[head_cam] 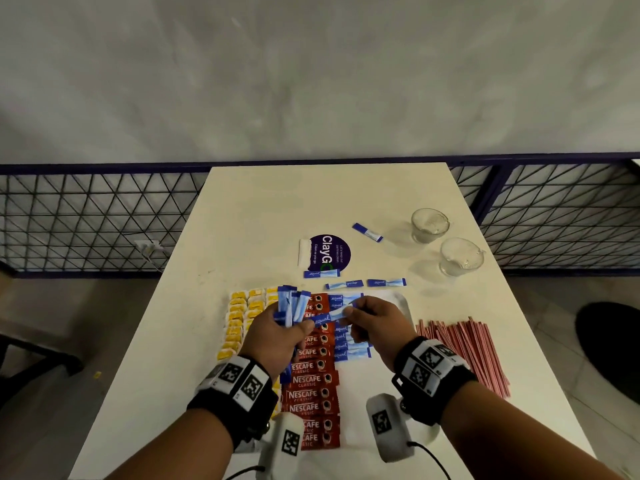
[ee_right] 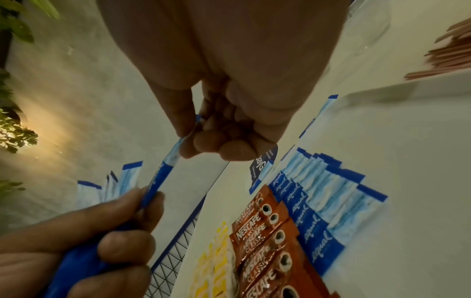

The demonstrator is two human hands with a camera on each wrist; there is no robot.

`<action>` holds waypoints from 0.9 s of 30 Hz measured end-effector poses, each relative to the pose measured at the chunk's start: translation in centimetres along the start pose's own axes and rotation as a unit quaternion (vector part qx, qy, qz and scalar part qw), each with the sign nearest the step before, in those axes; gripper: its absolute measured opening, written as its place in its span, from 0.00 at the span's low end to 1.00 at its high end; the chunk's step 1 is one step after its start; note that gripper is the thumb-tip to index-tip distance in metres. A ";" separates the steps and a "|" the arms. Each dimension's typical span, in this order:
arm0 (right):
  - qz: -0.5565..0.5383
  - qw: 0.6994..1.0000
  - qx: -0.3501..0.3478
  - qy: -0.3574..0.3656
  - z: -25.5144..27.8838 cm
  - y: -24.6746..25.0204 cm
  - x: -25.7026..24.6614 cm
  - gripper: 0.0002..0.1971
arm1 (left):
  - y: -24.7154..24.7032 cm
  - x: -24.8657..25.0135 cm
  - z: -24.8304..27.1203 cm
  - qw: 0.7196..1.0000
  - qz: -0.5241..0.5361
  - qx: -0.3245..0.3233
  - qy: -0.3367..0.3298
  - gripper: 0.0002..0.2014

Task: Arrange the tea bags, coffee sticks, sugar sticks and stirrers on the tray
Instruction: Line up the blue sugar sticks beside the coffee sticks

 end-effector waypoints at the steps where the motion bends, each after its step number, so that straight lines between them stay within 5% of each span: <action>1: -0.006 1.000 -0.004 -0.004 0.1 -0.1 0.0 0.06 | -0.1 0.1 -0.1 1.000 -0.008 0.003 -0.001 0.08; 15: 0.128 0.991 0.021 0.024 0.3 4.0 0.5 0.05 | -0.8 1.2 -0.2 0.995 -0.091 0.020 -0.026 0.11; 20: 0.163 0.983 0.051 -0.065 0.3 9.0 5.1 0.06 | 0.1 -0.1 0.1 0.994 -0.107 0.021 -0.004 0.12; 27: 0.284 0.945 0.015 -0.164 0.4 8.5 9.8 0.09 | 0.8 -1.2 0.6 0.992 -0.124 0.017 0.015 0.16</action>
Point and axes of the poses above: each hand's wrist, its own z-axis away from the middle knuckle, its own y-axis out of the back of the hand, x = y × z, the point moved 10 cm from there along -z, towards the middle knuckle, and after that the axes turned 8 degrees about -z, right-handed, at the moved point
